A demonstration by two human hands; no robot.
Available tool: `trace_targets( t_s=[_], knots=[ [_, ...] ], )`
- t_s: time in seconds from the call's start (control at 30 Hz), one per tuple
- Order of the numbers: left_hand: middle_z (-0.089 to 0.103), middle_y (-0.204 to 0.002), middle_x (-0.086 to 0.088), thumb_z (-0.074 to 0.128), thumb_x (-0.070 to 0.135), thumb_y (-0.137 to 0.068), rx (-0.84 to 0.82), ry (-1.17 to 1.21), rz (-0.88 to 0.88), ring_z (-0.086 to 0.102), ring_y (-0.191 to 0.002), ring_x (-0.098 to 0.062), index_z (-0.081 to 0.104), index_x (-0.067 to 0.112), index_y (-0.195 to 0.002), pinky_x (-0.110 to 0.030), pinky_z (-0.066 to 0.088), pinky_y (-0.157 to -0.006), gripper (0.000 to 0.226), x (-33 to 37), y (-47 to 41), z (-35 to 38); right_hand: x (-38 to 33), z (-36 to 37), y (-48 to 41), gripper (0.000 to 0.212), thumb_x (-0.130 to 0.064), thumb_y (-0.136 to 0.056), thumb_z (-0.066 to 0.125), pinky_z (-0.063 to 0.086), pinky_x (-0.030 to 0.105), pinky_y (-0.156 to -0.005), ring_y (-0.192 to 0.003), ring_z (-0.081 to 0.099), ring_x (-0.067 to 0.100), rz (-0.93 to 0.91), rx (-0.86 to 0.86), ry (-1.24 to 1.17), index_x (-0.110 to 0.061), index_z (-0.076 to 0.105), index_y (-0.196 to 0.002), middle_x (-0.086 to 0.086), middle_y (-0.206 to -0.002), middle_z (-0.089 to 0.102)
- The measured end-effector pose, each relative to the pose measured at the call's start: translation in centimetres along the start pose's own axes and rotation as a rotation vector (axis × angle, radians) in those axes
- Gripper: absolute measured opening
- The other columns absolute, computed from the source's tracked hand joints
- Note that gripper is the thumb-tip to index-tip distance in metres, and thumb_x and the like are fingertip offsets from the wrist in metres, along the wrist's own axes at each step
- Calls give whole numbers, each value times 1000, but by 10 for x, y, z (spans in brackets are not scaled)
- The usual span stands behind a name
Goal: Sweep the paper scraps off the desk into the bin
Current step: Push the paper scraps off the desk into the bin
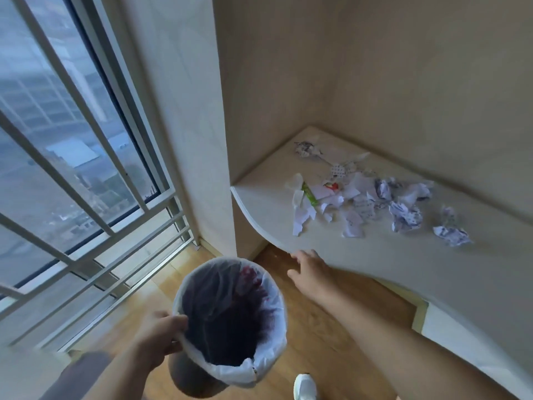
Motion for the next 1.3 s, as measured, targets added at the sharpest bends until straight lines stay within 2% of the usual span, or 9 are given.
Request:
trace_targets(
  t_s=[0.13, 0.27, 0.37, 0.5, 0.67, 0.77, 0.97, 1.13, 1.3],
  knots=[
    [47, -68, -18, 57, -17, -79, 137, 14, -32, 48, -51, -26, 53, -4, -76, -23, 44, -34, 15, 10, -9, 20, 30, -86, -83, 68, -49, -82, 60, 42, 45, -93, -129, 40, 39, 11, 160, 117, -26, 35, -141, 12, -142, 36],
    [54, -74, -26, 62, -10, -80, 231, -36, -3, 54, -61, -31, 58, -13, -84, -36, 44, -53, 7, 34, -25, 42, 74, -146, -175, 108, -65, -70, 70, 32, 54, -110, -140, 26, 46, 239, 147, -120, -31, 10, -152, 17, -157, 19],
    [62, -83, -33, 66, -2, -82, 281, -57, 26, 62, -70, -39, 60, -13, -91, -41, 53, -59, 16, 53, -32, 61, 85, -148, -226, 118, -80, -63, 64, 26, 58, -114, -143, 21, 46, 303, 90, -96, -36, 2, -153, 16, -159, 13],
    [62, -80, -28, 68, 2, -81, 325, -47, 57, 66, -69, -39, 61, -10, -89, -41, 57, -56, 16, 75, -44, 74, 73, -110, -262, 122, -90, -58, 53, 10, 60, -118, -149, 7, 39, 155, -66, 83, -32, 6, -154, 13, -163, 12],
    [60, -75, -25, 67, 0, -79, 334, -38, 70, 65, -66, -36, 64, -9, -82, -45, 60, -64, 10, 96, -52, 86, 58, -67, -261, 114, -88, -50, 48, 17, 63, -115, -148, -3, 42, -43, -120, 168, -38, 20, -148, 8, -162, 0],
    [62, -81, -28, 66, 1, -80, 325, -33, 54, 68, -74, -39, 66, -13, -89, -47, 61, -69, 17, 105, -52, 87, 49, -56, -260, 103, -86, -59, 43, 19, 63, -114, -148, 0, 44, -84, -156, 256, -41, 19, -148, 4, -161, -6],
    [65, -94, -29, 69, 2, -79, 334, -8, 11, 70, -81, -39, 67, -8, -93, -43, 61, -66, 18, 111, -53, 77, 10, -37, -236, 65, -66, -84, 44, 30, 66, -105, -136, 23, 44, -207, 24, 386, -40, 34, -143, 10, -152, 25],
    [66, -95, -27, 73, 5, -77, 334, 35, -27, 71, -80, -37, 69, -5, -89, -36, 60, -56, 16, 111, -55, 64, -37, -12, -206, 65, -65, -91, 33, 36, 63, -104, -141, 18, 42, -270, -61, 426, -38, 20, -149, 5, -159, 17],
    [67, -94, -25, 73, 5, -77, 308, 58, -22, 71, -78, -35, 68, -4, -91, -30, 56, -49, 17, 119, -50, 58, -77, 21, -168, 73, -68, -87, 39, 39, 60, -104, -145, 3, 43, -362, -179, 393, -36, 19, -150, 2, -162, 9]
  ],
)
Point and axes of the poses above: each hand's wrist, its own y-axis away from the middle knuckle, its own z-axis out of the palm, x = y × z, the point moved 4 cm from there along -y, towards the middle knuckle
